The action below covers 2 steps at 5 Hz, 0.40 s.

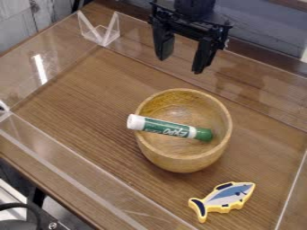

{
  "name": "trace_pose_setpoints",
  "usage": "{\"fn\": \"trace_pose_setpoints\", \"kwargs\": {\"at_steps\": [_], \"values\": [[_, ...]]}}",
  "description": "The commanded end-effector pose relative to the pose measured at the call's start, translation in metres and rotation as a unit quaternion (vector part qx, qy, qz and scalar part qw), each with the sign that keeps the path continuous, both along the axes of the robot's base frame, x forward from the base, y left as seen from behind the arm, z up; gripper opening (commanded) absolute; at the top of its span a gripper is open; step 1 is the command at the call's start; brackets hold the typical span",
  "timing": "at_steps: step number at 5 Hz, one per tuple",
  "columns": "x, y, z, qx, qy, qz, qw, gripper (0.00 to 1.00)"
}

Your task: Remove the green marker from inside the brown bowl and put it on the table

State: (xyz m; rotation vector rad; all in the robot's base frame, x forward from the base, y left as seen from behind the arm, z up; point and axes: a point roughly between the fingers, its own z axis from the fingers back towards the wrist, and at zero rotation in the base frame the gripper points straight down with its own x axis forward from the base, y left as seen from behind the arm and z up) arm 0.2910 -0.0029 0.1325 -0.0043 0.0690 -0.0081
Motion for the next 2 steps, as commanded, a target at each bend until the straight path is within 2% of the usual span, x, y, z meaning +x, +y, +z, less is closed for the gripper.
{"fn": "trace_pose_setpoints", "kwargs": {"at_steps": [1,2], "values": [[-0.005,-0.0045,-0.006,-0.002,0.005,-0.057,0.9984,1.0],[-0.013,-0.0123,-0.0151,-0.004,0.003,-0.139,0.9902,1.0]]}}
